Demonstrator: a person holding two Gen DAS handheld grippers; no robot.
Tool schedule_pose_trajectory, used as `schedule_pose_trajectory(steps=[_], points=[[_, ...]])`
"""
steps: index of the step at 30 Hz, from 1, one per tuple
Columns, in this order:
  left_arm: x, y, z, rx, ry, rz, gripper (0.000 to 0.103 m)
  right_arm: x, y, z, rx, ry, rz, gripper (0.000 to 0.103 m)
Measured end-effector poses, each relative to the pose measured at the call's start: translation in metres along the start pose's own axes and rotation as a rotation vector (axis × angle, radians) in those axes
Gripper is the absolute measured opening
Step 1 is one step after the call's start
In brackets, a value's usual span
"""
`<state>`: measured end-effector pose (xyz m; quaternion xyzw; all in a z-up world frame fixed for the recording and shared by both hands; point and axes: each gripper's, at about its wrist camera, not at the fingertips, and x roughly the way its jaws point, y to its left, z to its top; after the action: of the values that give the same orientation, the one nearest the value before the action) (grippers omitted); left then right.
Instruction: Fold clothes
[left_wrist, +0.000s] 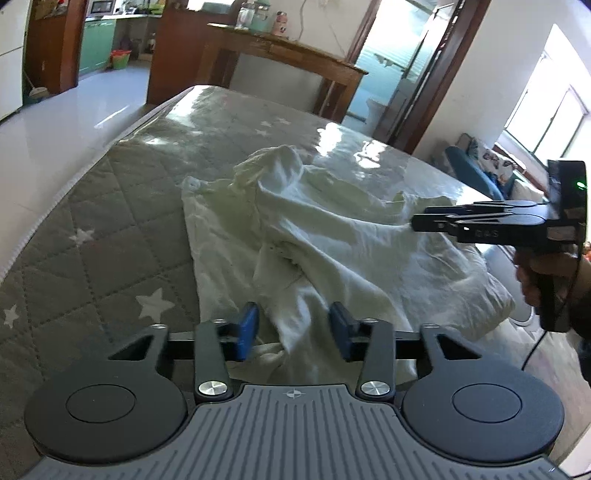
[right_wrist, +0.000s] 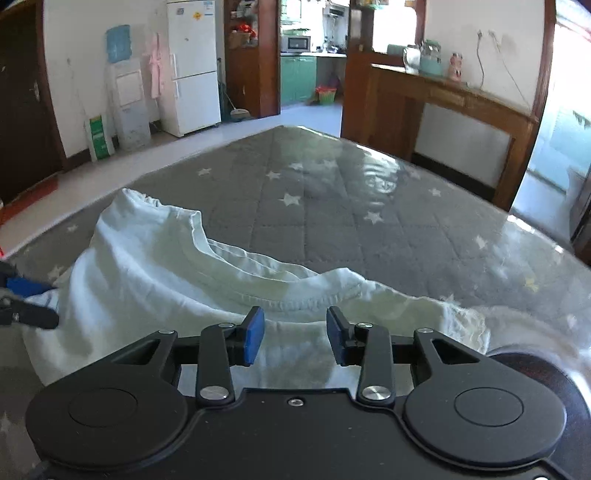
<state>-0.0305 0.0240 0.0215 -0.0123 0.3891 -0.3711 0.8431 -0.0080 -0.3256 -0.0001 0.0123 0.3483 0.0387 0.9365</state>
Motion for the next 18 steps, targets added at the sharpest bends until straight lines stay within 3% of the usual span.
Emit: schedule_pose_trajectory(steps=[3, 4, 5, 7, 13, 18], points=[[0.000, 0.000, 0.003, 0.005, -0.004, -0.001, 0.037, -0.003, 0.003, -0.002, -0.004, -0.008, 0.003, 0.041], [0.002, 0.001, 0.004, 0.001, -0.006, -0.008, 0.030, -0.006, 0.003, -0.004, -0.004, -0.011, 0.001, 0.041], [0.002, 0.002, 0.004, -0.006, -0.009, -0.015, 0.016, -0.009, 0.004, -0.005, -0.004, -0.014, -0.001, 0.041], [0.001, 0.002, 0.003, -0.015, -0.017, -0.015, 0.013, -0.012, 0.003, -0.008, -0.001, -0.011, -0.007, 0.041], [-0.034, -0.007, -0.008, -0.066, -0.113, 0.011, 0.011, -0.010, -0.017, -0.022, 0.096, 0.011, -0.055, 0.041], [-0.033, 0.008, -0.028, -0.201, -0.036, 0.054, 0.012, -0.007, -0.028, -0.030, 0.163, 0.010, -0.032, 0.043]])
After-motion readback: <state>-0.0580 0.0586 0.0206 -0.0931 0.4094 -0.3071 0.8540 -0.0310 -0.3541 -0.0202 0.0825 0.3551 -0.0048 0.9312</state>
